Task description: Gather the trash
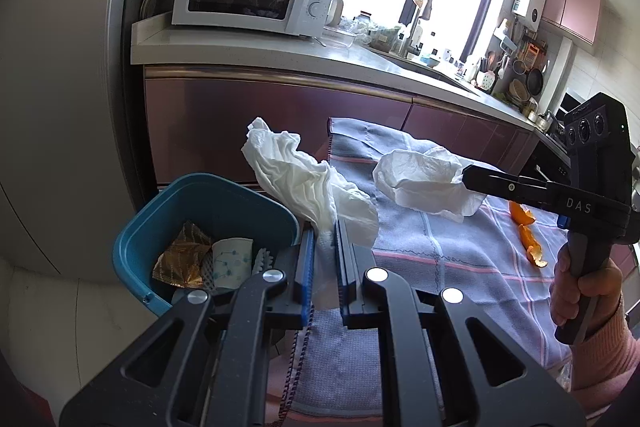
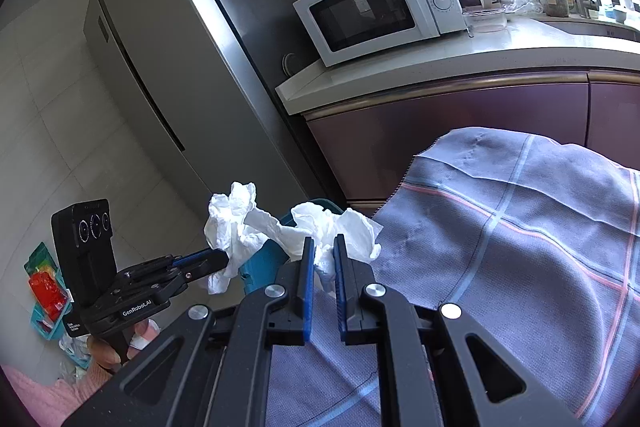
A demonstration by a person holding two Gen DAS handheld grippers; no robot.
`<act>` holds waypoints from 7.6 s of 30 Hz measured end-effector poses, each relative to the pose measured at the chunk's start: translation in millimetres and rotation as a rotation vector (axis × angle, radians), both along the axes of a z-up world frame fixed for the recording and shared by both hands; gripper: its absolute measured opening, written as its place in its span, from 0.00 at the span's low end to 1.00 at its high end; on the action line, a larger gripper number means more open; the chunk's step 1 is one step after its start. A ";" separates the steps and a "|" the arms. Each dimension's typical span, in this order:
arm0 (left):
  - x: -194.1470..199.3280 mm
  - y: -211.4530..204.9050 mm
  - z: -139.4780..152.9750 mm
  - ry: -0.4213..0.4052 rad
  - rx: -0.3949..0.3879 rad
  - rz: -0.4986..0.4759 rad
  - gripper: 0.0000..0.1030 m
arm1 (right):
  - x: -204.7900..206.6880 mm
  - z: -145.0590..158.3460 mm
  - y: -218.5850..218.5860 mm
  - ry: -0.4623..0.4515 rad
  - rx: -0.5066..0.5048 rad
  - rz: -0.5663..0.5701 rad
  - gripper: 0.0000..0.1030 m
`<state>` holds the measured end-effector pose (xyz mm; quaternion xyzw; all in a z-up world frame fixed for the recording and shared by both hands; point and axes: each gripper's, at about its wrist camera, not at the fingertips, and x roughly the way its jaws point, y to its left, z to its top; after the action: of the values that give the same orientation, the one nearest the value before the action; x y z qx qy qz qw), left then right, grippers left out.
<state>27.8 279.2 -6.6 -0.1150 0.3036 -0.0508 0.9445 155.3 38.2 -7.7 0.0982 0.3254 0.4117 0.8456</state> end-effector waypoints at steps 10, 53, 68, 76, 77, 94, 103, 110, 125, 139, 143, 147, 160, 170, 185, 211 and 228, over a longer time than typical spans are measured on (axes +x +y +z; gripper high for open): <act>-3.1 23.0 -5.1 0.014 0.000 0.053 0.10 | 11.4 -1.8 27.1 0.008 -0.014 0.036 0.08; 20.8 59.3 -62.6 0.155 -0.005 0.132 0.10 | 47.5 -33.1 106.5 0.115 -0.090 0.103 0.08; 39.0 61.8 -89.4 0.220 -0.001 0.148 0.10 | 57.1 -48.1 137.9 0.149 -0.122 0.112 0.09; 57.2 58.7 -109.9 0.262 0.002 0.149 0.11 | 67.5 -63.4 155.4 0.191 -0.150 0.104 0.10; 59.3 58.5 -111.9 0.266 0.002 0.149 0.11 | 69.2 -65.2 157.8 0.197 -0.154 0.102 0.10; 84.3 64.3 -141.2 0.308 -0.036 0.168 0.17 | 72.8 -79.6 176.3 0.226 -0.189 0.110 0.26; 68.2 52.2 -117.2 0.219 -0.027 0.153 0.21 | 63.4 -77.2 160.0 0.221 -0.174 0.109 0.26; 40.8 33.4 -81.2 0.111 -0.015 0.100 0.32 | 43.4 -54.4 134.6 0.158 -0.145 0.106 0.30; 18.9 -67.6 -36.6 0.003 0.038 -0.068 0.51 | -20.2 -21.4 9.0 -0.005 -0.133 -0.069 0.51; 21.0 -185.5 -35.7 0.017 0.086 -0.296 0.65 | -42.3 -34.6 -136.4 0.011 -0.149 -0.352 0.57; 25.3 -225.8 -40.8 0.033 0.083 -0.392 0.65 | -42.5 -45.0 -173.2 0.031 -0.160 -0.435 0.57; 34.7 -260.4 -47.8 0.065 0.084 -0.469 0.63 | -38.0 -52.9 -201.3 0.041 -0.167 -0.504 0.57; 74.7 -343.1 -64.7 0.165 0.067 -0.615 0.45 | -5.8 -78.5 -275.8 0.140 -0.092 -0.640 0.56; 101.6 -371.9 -73.8 0.256 0.003 -0.680 0.38 | 28.6 -86.3 -285.8 0.199 -0.042 -0.633 0.48; 118.4 -383.1 -89.0 0.323 -0.022 -0.670 0.11 | 36.3 -102.1 -286.0 0.270 0.008 -0.567 0.18; 88.4 -316.7 -64.9 0.222 0.009 -0.590 0.04 | -7.5 -80.9 -281.2 0.203 0.108 -0.543 0.12; 92.3 -287.1 -90.0 0.296 -0.028 -0.542 0.13 | -17.8 -88.7 -251.8 0.231 0.108 -0.481 0.12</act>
<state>120.1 -7.8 -96.6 -0.0489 0.4569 -0.2877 0.8403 137.4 -213.7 -96.5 0.2638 0.3647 0.2018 0.8699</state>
